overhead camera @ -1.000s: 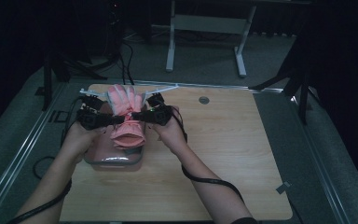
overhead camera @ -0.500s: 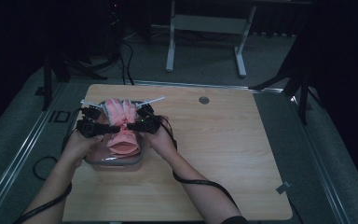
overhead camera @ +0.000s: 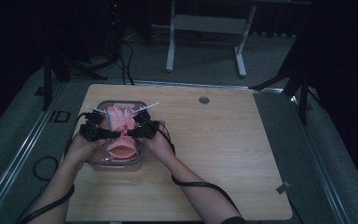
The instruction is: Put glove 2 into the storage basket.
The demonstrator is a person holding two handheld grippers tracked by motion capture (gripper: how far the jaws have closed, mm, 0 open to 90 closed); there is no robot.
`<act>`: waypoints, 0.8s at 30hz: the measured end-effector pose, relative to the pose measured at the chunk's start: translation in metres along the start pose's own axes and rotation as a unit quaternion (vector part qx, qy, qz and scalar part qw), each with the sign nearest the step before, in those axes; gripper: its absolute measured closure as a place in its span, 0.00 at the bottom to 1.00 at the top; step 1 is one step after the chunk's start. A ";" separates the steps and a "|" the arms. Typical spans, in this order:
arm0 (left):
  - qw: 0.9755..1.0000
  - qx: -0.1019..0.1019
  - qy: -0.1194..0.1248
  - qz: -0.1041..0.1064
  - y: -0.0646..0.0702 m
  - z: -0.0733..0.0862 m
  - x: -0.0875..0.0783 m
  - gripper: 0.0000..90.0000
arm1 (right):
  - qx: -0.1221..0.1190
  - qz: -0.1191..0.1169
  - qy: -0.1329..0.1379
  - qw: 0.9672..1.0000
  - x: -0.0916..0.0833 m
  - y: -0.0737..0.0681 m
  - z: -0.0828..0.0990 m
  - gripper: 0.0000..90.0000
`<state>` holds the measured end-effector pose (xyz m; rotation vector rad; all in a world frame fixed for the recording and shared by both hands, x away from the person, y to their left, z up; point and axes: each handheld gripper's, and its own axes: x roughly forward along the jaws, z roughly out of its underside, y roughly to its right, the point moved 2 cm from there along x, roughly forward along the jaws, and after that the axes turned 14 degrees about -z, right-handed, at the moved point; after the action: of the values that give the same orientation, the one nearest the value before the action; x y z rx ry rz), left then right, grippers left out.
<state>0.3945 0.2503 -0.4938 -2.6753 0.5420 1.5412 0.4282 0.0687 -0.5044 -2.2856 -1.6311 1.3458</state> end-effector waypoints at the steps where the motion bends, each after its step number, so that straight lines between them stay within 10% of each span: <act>1: 1.000 -0.002 -0.001 0.001 -0.001 0.000 0.001 0.76 | 0.002 0.000 -0.001 1.000 0.001 0.000 0.000 0.83; 11: 1.000 -0.020 0.004 -0.018 -0.004 -0.001 0.005 0.62 | -0.008 0.002 0.013 1.000 -0.006 0.004 -0.010 0.55; 19: 0.994 -0.003 0.064 -0.086 0.005 -0.005 -0.001 0.48 | -0.032 -0.035 0.045 0.998 -0.023 0.002 -0.014 0.36; 24: 0.990 -0.006 0.105 -0.089 0.005 -0.007 -0.010 0.19 | -0.066 -0.063 0.054 0.994 -0.036 0.001 -0.015 0.23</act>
<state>0.3939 0.2477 -0.4807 -2.8229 0.2870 1.2311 0.4366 0.0463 -0.4729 -2.2363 -1.8442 1.0998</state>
